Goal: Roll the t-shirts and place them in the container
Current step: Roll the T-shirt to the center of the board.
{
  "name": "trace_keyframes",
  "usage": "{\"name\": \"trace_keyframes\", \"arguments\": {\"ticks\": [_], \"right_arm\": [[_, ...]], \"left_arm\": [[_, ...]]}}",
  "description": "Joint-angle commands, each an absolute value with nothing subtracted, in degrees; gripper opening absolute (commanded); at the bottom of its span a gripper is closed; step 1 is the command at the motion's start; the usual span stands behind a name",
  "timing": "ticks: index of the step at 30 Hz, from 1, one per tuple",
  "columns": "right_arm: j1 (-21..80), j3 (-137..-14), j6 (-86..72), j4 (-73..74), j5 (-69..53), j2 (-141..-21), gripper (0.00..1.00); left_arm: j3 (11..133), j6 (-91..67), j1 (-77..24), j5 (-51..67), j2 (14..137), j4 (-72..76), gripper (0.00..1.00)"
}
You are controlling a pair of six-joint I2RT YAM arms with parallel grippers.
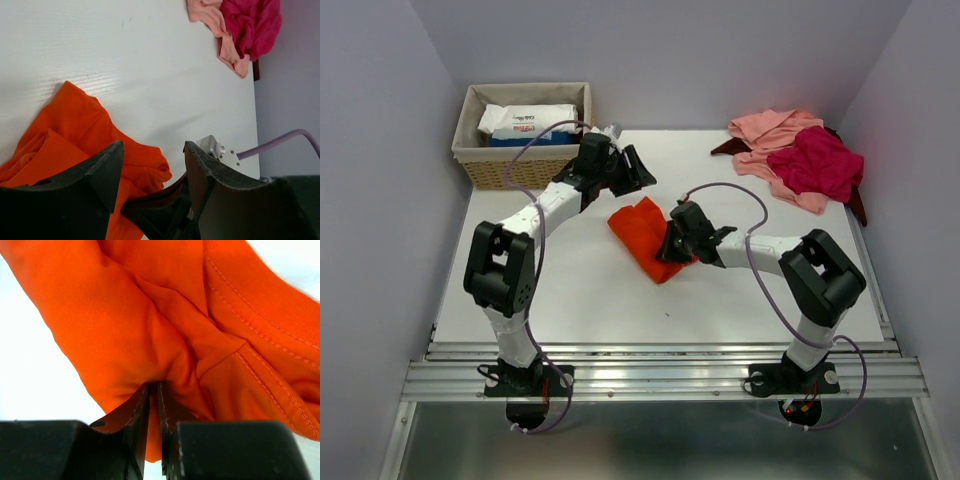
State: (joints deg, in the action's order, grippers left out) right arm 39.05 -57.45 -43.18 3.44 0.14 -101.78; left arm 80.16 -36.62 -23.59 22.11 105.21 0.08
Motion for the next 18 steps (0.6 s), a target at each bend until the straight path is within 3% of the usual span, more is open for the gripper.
{"name": "trace_keyframes", "arguments": {"ticks": [1, 9, 18], "right_arm": [[39.02, -54.06, -45.70, 5.19, 6.33, -101.60, 0.18], [39.02, -52.65, -45.44, 5.19, 7.03, -100.64, 0.18], [40.25, -49.92, -41.32, 6.32, 7.90, -94.32, 0.20]], "left_arm": [[75.77, -34.89, -23.03, 19.86, 99.41, 0.35, 0.62], [69.00, -36.39, -22.68, 19.78, 104.31, 5.70, 0.61], [69.26, -36.39, -22.50, 21.62, 110.04, 6.68, 0.60]]}}
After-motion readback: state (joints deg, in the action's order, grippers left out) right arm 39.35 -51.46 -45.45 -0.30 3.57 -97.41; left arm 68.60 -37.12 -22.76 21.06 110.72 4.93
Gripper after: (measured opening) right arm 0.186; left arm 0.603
